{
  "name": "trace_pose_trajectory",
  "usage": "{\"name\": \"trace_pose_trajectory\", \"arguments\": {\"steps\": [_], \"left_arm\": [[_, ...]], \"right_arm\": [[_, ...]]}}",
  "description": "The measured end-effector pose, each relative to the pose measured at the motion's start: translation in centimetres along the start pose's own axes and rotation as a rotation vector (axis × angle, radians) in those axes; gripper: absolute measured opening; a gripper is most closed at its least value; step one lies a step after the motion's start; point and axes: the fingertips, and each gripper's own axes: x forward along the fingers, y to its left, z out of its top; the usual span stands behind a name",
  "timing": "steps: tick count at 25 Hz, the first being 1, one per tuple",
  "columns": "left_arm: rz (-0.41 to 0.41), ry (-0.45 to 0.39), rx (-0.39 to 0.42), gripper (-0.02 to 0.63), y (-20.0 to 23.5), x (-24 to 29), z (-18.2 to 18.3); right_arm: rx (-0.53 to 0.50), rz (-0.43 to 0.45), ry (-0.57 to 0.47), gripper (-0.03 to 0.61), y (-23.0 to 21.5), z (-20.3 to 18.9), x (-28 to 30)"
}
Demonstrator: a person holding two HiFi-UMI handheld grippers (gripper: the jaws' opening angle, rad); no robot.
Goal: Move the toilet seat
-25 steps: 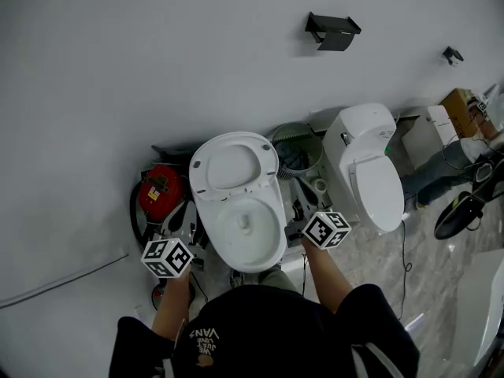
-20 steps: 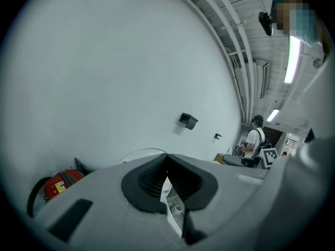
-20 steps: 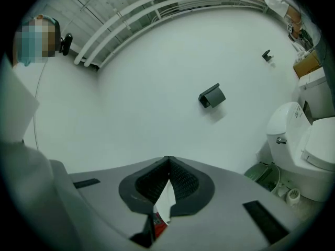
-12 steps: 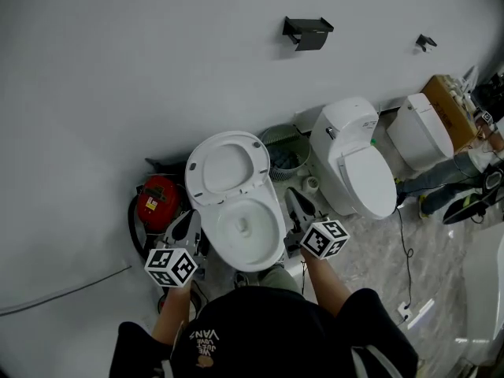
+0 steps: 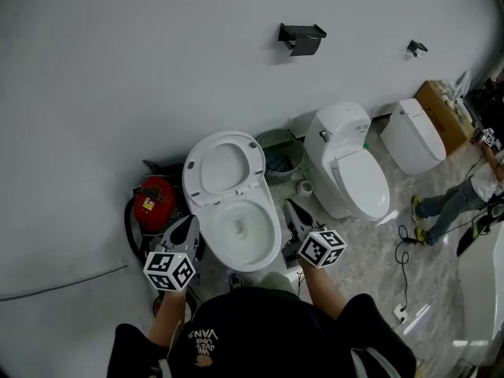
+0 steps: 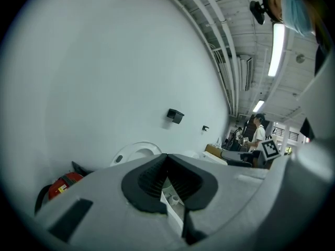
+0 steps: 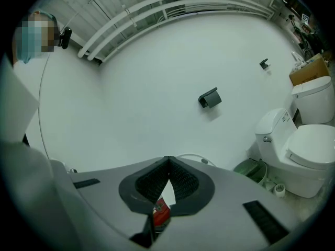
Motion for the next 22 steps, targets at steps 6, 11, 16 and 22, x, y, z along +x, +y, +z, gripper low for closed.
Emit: {"name": "trace_pose_trajectory", "arguments": {"steps": [6, 11, 16, 22], "left_arm": [[0.030, -0.020, 0.019, 0.000, -1.3, -1.6, -0.3], [0.070, -0.020, 0.015, 0.000, -3.4, -2.9, -1.3], [0.109, -0.011, 0.014, 0.000, -6.0, -4.2, -2.9], [0.131, -0.004, 0.042, 0.000, -9.2, -6.3, -4.4]], "right_arm": [[-0.010, 0.021, 0.045, -0.002, 0.0, -0.9, -1.8], [-0.025, 0.041, 0.072, -0.002, -0.2, -0.5, -3.9], [-0.040, 0.072, 0.095, -0.002, -0.4, -0.5, -6.6], [-0.045, 0.098, 0.117, -0.002, -0.6, -0.9, -9.4]]}}
